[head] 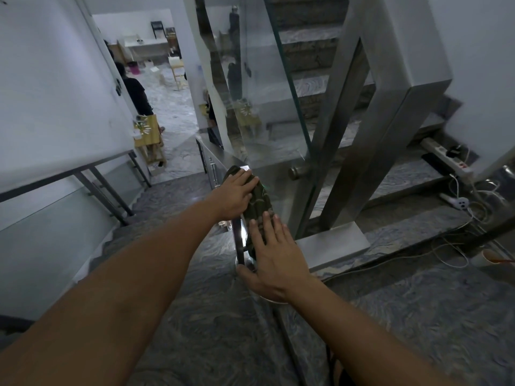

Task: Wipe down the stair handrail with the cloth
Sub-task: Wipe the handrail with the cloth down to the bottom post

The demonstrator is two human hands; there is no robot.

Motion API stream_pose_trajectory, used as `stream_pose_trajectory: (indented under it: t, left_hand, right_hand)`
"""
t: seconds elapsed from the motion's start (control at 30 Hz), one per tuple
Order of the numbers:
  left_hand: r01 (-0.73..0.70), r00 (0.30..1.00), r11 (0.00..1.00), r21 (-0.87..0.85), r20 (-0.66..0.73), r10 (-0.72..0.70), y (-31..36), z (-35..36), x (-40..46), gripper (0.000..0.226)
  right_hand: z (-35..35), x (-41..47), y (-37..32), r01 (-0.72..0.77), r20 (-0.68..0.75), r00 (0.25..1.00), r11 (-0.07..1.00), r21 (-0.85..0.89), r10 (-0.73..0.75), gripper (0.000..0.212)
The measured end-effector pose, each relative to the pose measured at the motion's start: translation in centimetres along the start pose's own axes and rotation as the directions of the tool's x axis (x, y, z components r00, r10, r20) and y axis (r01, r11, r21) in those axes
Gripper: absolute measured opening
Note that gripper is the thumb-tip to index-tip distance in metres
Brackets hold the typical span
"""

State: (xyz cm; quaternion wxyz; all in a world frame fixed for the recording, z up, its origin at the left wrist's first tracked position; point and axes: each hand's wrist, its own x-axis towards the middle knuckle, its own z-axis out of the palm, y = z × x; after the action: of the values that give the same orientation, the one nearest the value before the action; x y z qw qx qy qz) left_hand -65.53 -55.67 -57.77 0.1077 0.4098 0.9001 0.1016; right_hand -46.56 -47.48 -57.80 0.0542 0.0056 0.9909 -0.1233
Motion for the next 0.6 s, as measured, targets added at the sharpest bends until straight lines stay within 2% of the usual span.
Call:
stream_pose_trajectory:
  t: [0.03,0.23,0.4,0.6]
  left_hand:
    - [-0.004,1.0,1.0,-0.007,0.009,0.004,-1.0,-0.2,2.1,0.051]
    - [-0.019,1.0,0.999,0.044,0.01,0.019,-1.6,-1.2,2.4,0.051]
    - [-0.036,0.998,0.998,0.058,-0.045,0.038,-1.6,-1.9,2.3,0.049]
    - [-0.005,0.998,0.994,-0.109,-0.067,-0.002,-2.8,-2.0,3.9,0.044]
  right_hand:
    - [0.1,2.1,0.7,-0.027,-0.001,1.0,0.999,0.019,0.027,0.095]
    - [-0.4,2.7,-0.1,-0.006,0.011,1.0,1.0,0.02,0.005,0.097]
    - [-0.2,3.3,-0.4,0.011,-0.001,1.0,0.999,0.031,-0.011,0.098]
    - [-0.7,5.5,0.0,0.009,0.013,1.0,0.999,0.039,-0.009,0.101]
